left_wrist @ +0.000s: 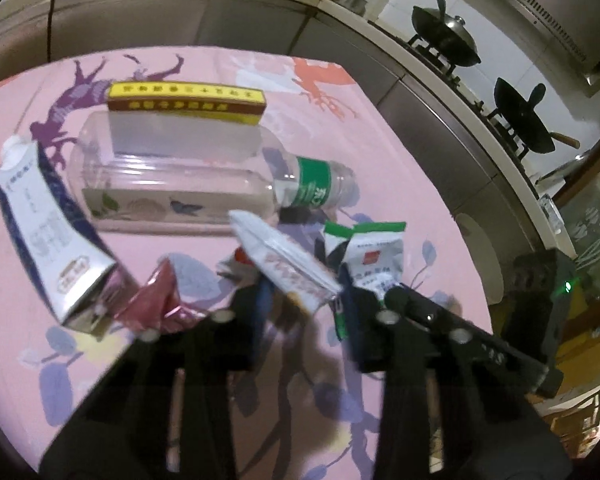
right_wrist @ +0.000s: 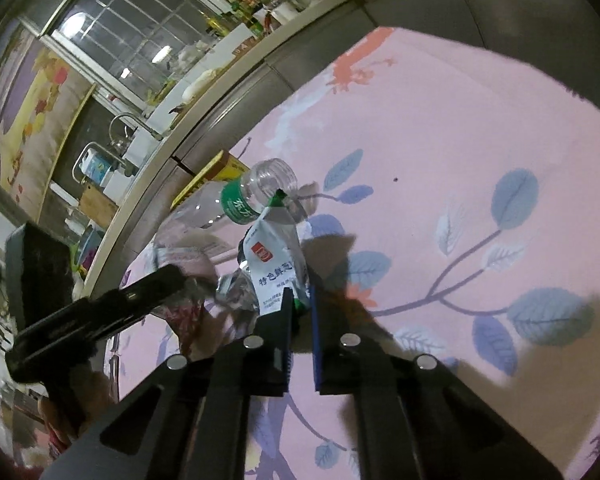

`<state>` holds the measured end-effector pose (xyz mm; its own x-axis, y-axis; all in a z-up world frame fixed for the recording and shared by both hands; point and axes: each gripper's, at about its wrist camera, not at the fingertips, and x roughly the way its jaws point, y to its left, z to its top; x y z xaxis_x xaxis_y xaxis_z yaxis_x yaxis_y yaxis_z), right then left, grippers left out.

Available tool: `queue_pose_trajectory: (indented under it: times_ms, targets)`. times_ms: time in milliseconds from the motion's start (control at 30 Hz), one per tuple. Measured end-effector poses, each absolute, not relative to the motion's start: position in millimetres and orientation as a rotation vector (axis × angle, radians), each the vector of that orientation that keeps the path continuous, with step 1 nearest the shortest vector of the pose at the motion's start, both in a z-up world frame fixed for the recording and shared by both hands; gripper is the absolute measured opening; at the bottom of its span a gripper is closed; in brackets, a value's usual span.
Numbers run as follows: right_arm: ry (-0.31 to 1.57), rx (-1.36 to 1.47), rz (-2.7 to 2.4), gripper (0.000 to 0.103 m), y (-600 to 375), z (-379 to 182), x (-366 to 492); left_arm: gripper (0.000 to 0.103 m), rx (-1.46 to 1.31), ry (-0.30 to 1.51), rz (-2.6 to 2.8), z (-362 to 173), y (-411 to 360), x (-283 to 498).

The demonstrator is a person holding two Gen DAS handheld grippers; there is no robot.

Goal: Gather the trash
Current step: 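Grasp the white snack wrapper with the right tool while the left tool grasps two wrappers, then carry the wrappers to the beige bin with both tools and open them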

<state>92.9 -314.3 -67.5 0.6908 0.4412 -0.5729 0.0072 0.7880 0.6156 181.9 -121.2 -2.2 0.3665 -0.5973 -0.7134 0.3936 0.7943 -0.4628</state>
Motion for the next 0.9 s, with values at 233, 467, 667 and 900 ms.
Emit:
queue_pose_trajectory:
  times_ms: [233,467,667,900]
  targets:
    - [0.745,0.629,0.267,0.005,-320.7,-59.7,85.0,0.000,-0.300,1.048,-0.681,-6.9,-122.3,182.9]
    - [0.668,0.700,0.189,0.005,-363.6,-53.8,68.1,0.000,-0.270,1.008,-0.812,21.0,-153.6,165.3]
    - [0.568,0.786,0.042,0.005,-432.2,-54.2,35.2,0.000,-0.153,1.016,-0.953,36.1,-238.9,160.0]
    - [0.478,0.884,-0.168,0.005,-523.2,-67.9,-14.4,0.000,-0.044,1.011,-1.137,48.6,-364.4,150.5]
